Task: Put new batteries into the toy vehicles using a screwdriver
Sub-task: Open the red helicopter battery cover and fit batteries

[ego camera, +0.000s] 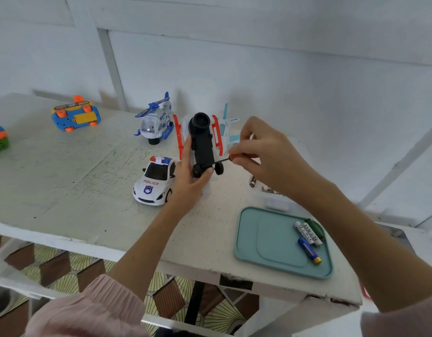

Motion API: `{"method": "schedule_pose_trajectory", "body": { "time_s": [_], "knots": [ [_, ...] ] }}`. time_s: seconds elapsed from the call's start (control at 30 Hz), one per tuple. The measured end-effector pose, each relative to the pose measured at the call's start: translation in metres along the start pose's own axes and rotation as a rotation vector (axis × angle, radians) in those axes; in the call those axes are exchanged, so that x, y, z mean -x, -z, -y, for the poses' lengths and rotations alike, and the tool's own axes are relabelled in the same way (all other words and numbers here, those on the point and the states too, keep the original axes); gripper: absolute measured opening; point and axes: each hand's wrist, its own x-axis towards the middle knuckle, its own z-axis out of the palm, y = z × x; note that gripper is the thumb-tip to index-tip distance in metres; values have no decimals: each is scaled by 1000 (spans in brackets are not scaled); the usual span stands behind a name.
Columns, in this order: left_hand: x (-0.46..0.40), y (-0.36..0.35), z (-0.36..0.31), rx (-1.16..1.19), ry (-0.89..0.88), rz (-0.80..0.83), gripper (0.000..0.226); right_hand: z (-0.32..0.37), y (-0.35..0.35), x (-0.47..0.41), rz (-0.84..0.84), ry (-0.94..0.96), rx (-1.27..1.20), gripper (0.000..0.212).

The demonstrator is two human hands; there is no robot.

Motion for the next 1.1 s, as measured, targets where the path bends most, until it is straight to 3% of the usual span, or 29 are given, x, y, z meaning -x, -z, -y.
{"method": "schedule_pose_trajectory", "body": {
  "time_s": [0.1,0.2,0.3,0.4,0.47,0.6,0.73,0.83,0.93,1.0,1.1],
  "knots": [
    [1,-1,-3,-27,-23,9,72,11,0,-11,-83,25,84,18],
    [1,-1,-4,-21,-18,0,71,14,5,-24,38,-20,132,36],
    [1,1,-1,31,-1,-11,73,12,12,-26,191,41,-57,7],
    [0,0,-1,22,10,8,72,9,15,-25,223,11,-47,18],
    [-1,-1,-2,-12,-11,19,71,10,16,-26,215,-54,37,7],
    [-3,-1,1,19,9,28,73,11,19,-26,294,-203,343,32],
    [-6,-1,2,53,-2,39,72,12,16,-21,209,-24,-24,13],
    [-5,-1,2,34,-13,55,73,15,16,-23,194,-90,121,11],
    [-4,-2,1,-9,-8,43,75,22,21,-30,290,-287,344,37],
    [-3,-2,1,-22,-3,43,75,22,22,-31,279,-301,312,40],
    [-4,-2,1,-8,7,47,80,22,23,-28,219,-177,-18,22]
  ]
}}
